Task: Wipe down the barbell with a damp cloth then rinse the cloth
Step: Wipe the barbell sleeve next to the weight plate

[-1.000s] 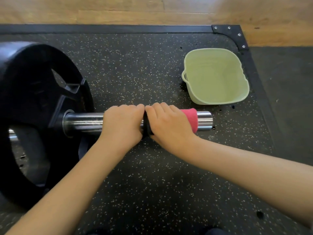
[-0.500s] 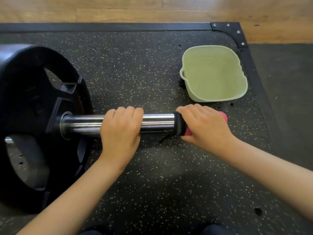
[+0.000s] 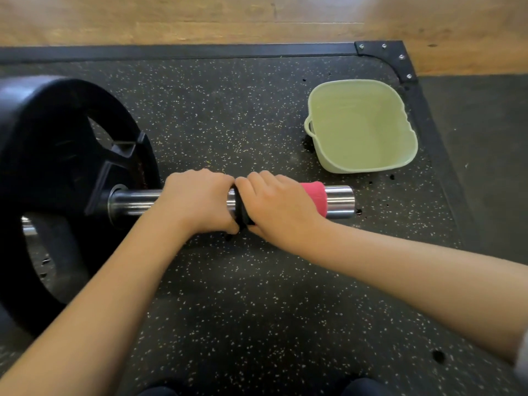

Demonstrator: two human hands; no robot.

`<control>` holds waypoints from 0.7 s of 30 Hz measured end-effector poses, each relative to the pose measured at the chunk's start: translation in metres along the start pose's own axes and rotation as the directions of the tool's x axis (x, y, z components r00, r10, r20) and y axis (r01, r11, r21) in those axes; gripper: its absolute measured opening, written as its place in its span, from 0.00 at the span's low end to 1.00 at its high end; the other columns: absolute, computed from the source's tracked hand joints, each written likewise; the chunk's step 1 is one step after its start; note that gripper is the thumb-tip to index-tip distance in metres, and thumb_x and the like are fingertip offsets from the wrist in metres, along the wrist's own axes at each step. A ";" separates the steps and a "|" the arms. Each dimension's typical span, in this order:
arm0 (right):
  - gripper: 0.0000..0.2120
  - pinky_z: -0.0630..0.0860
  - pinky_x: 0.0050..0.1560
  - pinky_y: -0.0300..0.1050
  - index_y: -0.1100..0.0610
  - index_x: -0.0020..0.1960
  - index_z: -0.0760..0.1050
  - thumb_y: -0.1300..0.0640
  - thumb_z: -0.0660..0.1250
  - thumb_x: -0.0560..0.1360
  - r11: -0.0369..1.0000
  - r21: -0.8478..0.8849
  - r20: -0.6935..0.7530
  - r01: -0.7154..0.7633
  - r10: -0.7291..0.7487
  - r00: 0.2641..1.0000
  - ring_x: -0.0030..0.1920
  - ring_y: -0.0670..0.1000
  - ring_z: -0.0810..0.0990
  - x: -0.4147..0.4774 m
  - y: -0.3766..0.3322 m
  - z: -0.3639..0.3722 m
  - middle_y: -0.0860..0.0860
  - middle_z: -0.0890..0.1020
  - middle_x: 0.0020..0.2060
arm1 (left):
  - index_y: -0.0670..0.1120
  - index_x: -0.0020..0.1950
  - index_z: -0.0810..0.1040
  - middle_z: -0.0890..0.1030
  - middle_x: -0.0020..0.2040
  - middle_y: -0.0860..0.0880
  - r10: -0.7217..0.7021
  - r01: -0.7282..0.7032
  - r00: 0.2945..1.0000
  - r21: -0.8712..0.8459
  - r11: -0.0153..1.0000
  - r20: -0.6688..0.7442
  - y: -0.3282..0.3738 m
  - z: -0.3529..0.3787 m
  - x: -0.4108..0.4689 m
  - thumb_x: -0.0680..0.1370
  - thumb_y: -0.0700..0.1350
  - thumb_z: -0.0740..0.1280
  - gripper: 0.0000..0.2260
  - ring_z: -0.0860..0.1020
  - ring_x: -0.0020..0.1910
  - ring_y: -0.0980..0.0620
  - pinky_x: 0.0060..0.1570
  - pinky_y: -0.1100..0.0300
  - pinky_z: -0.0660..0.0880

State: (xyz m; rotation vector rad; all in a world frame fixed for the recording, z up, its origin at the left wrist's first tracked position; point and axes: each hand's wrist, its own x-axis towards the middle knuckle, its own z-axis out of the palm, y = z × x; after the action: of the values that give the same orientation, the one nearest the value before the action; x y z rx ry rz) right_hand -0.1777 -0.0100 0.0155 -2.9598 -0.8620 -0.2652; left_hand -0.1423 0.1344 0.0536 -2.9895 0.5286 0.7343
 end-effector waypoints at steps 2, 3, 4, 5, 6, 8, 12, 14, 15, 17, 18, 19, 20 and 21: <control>0.27 0.69 0.30 0.44 0.60 0.47 0.77 0.52 0.80 0.52 1.000 0.000 -0.004 0.015 -0.015 1.000 0.33 0.52 0.76 0.000 0.002 0.000 0.52 0.78 0.36 | 0.55 0.44 0.71 0.74 0.34 0.55 -0.009 0.011 0.996 0.024 1.000 -0.084 0.002 0.004 -0.003 0.64 0.59 0.70 0.14 0.73 0.36 0.50 0.37 0.59 0.66; 0.29 0.70 0.30 0.44 0.60 0.48 0.77 0.51 0.81 0.51 1.000 0.012 -0.006 0.025 -0.025 1.000 0.33 0.52 0.76 -0.003 0.006 0.000 0.52 0.78 0.36 | 0.55 0.42 0.70 0.73 0.33 0.55 -0.013 0.016 0.991 0.019 1.000 -0.132 0.003 0.007 -0.005 0.65 0.59 0.69 0.13 0.72 0.35 0.50 0.36 0.59 0.65; 0.31 0.71 0.31 0.45 0.60 0.50 0.77 0.51 0.81 0.51 0.999 0.023 -0.005 0.031 -0.031 1.000 0.34 0.53 0.77 -0.007 0.009 -0.002 0.52 0.78 0.37 | 0.54 0.41 0.68 0.72 0.32 0.54 -0.016 0.020 0.983 0.017 1.000 -0.185 0.003 0.011 -0.007 0.66 0.58 0.68 0.13 0.71 0.33 0.50 0.34 0.60 0.64; 0.31 0.72 0.31 0.45 0.60 0.51 0.77 0.51 0.81 0.51 0.999 0.029 0.000 0.029 -0.029 1.000 0.35 0.53 0.77 -0.013 0.013 -0.004 0.52 0.79 0.38 | 0.54 0.40 0.68 0.71 0.31 0.54 -0.014 0.019 0.968 0.020 1.000 -0.250 0.004 0.015 -0.009 0.67 0.58 0.67 0.12 0.69 0.31 0.50 0.32 0.60 0.62; 0.31 0.72 0.32 0.45 0.60 0.52 0.77 0.52 0.82 0.52 0.999 0.032 0.005 0.020 -0.021 1.000 0.35 0.53 0.77 -0.019 0.018 -0.006 0.52 0.79 0.39 | 0.53 0.39 0.68 0.71 0.30 0.54 0.002 0.008 0.945 0.031 0.999 -0.326 0.005 0.022 -0.012 0.67 0.57 0.67 0.12 0.68 0.30 0.50 0.29 0.61 0.58; 0.31 0.72 0.33 0.45 0.60 0.53 0.77 0.53 0.82 0.53 0.999 0.036 0.012 -0.018 0.017 1.000 0.36 0.54 0.78 -0.035 0.028 -0.010 0.53 0.80 0.40 | 0.50 0.36 0.68 0.71 0.28 0.53 0.056 -0.030 0.900 0.068 0.997 -0.433 0.006 0.035 -0.018 0.64 0.49 0.70 0.11 0.65 0.27 0.49 0.27 0.60 0.50; 0.29 0.75 0.34 0.47 0.60 0.54 0.77 0.54 0.80 0.56 0.995 -0.001 0.016 -0.104 0.104 0.994 0.38 0.55 0.79 -0.070 0.051 -0.016 0.53 0.81 0.43 | 0.45 0.38 0.73 0.69 0.29 0.49 0.062 0.001 0.764 0.097 0.995 -0.642 0.007 0.060 -0.025 0.62 0.33 0.65 0.09 0.64 0.28 0.47 0.33 0.57 0.53; 0.29 0.75 0.35 0.48 0.60 0.54 0.77 0.55 0.79 0.56 0.992 -0.005 0.026 -0.122 0.122 0.992 0.38 0.55 0.79 -0.077 0.056 -0.017 0.53 0.80 0.42 | 0.44 0.40 0.74 0.70 0.31 0.49 0.055 0.019 0.722 0.099 0.995 -0.690 0.009 0.066 -0.027 0.62 0.31 0.63 0.12 0.65 0.30 0.46 0.35 0.56 0.54; 0.28 0.75 0.34 0.48 0.60 0.54 0.77 0.55 0.79 0.56 0.993 -0.003 0.040 -0.121 0.121 0.992 0.38 0.56 0.78 -0.077 0.056 -0.016 0.53 0.80 0.42 | 0.45 0.41 0.74 0.71 0.32 0.49 0.062 0.018 0.717 0.107 0.994 -0.694 0.009 0.067 -0.028 0.62 0.31 0.64 0.12 0.66 0.31 0.46 0.36 0.56 0.54; 0.27 0.75 0.33 0.49 0.61 0.53 0.77 0.55 0.79 0.56 0.993 0.002 0.057 -0.117 0.116 0.992 0.36 0.56 0.78 -0.073 0.052 -0.016 0.54 0.79 0.40 | 0.47 0.44 0.74 0.73 0.35 0.50 0.112 -0.034 0.772 0.135 0.990 -0.626 0.009 0.061 -0.029 0.63 0.37 0.69 0.12 0.69 0.34 0.47 0.37 0.57 0.56; 0.27 0.75 0.32 0.48 0.61 0.52 0.77 0.55 0.79 0.56 0.993 0.007 0.060 -0.116 0.115 0.992 0.36 0.56 0.78 -0.069 0.049 -0.016 0.54 0.79 0.39 | 0.49 0.46 0.73 0.74 0.38 0.52 0.133 -0.078 0.841 0.126 0.989 -0.525 0.008 0.051 -0.031 0.65 0.43 0.72 0.13 0.71 0.37 0.47 0.38 0.57 0.57; 0.27 0.75 0.32 0.48 0.61 0.52 0.77 0.55 0.79 0.56 0.993 0.016 0.061 -0.114 0.113 0.992 0.36 0.56 0.78 -0.065 0.046 -0.016 0.54 0.79 0.39 | 0.51 0.50 0.72 0.75 0.41 0.54 0.131 -0.113 0.918 0.071 0.991 -0.374 0.006 0.037 -0.031 0.66 0.50 0.73 0.16 0.73 0.40 0.48 0.39 0.57 0.60; 0.28 0.75 0.32 0.47 0.61 0.52 0.77 0.54 0.80 0.55 0.994 0.025 0.060 -0.107 0.106 0.993 0.36 0.56 0.78 -0.060 0.041 -0.016 0.54 0.79 0.39 | 0.54 0.53 0.70 0.76 0.45 0.55 0.106 -0.111 0.971 -0.008 0.994 -0.212 0.003 0.022 -0.029 0.67 0.56 0.73 0.19 0.74 0.44 0.50 0.40 0.57 0.63; 0.29 0.74 0.32 0.46 0.61 0.52 0.77 0.54 0.81 0.54 0.995 0.033 0.055 -0.095 0.093 0.994 0.36 0.56 0.78 -0.054 0.035 -0.015 0.54 0.79 0.39 | 0.57 0.55 0.69 0.77 0.47 0.57 0.078 -0.082 0.995 -0.070 0.994 -0.057 0.000 0.009 -0.023 0.66 0.60 0.73 0.23 0.75 0.47 0.51 0.41 0.57 0.65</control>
State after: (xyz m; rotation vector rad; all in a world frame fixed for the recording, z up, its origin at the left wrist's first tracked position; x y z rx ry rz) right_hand -0.2057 -0.0691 0.0211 -2.9768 -0.7218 -0.1654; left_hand -0.1652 0.1430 0.0559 -3.0790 0.6414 0.6942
